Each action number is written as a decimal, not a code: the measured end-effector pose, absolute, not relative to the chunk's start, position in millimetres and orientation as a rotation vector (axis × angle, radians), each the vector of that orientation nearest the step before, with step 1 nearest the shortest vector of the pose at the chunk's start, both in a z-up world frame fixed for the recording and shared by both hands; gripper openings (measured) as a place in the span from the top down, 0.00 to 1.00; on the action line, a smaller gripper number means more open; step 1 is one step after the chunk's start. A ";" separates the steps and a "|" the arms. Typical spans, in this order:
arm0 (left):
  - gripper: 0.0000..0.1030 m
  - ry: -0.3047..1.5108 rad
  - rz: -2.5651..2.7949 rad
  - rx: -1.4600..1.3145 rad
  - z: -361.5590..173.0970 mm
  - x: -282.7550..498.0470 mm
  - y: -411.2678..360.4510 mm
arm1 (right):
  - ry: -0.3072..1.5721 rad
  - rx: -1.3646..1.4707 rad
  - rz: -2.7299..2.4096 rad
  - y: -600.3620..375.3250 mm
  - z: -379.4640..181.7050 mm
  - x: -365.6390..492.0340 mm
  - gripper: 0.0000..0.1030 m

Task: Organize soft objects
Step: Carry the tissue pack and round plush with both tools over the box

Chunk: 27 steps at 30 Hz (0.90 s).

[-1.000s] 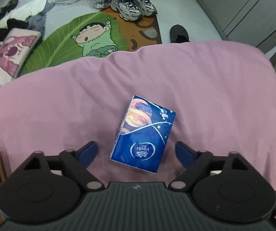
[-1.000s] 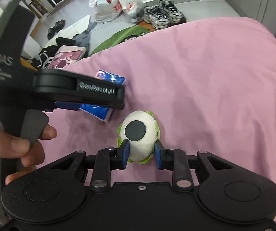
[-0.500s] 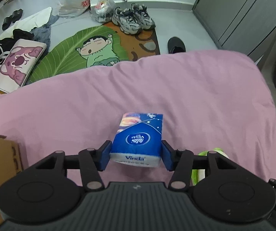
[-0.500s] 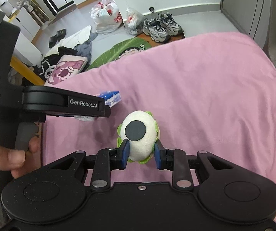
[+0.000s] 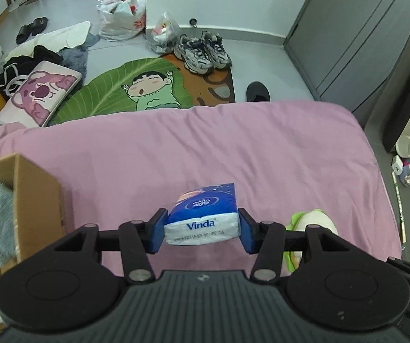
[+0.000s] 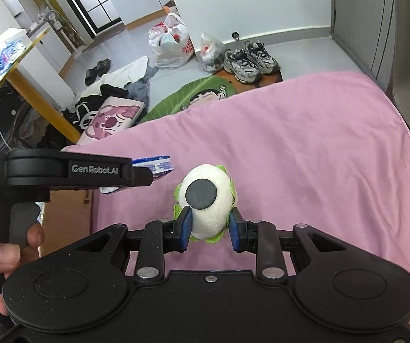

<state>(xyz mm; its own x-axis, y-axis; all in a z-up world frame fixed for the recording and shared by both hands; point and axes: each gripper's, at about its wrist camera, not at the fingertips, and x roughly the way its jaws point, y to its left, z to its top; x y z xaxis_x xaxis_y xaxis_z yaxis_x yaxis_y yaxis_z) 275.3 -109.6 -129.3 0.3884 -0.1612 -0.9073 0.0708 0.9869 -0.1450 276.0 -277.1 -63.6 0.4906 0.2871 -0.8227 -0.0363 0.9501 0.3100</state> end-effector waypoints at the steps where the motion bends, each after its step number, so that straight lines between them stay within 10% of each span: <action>1: 0.51 1.159 -0.145 -0.088 -127.0 272.7 -106.5 | 1.038 0.266 0.202 -276.8 -61.8 275.2 0.74; 27: 0.51 1.040 -0.039 -0.223 -69.4 218.7 13.0 | 0.939 0.192 0.353 -190.6 -11.4 272.2 0.74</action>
<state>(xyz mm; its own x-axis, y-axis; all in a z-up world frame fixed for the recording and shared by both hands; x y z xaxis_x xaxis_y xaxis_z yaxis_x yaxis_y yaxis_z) 218.7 13.0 -69.4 0.5076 -0.1374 -0.8505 -0.0735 0.9767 -0.2017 272.2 -190.6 -11.4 0.5391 0.3773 -0.7530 -0.2119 0.9260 0.3123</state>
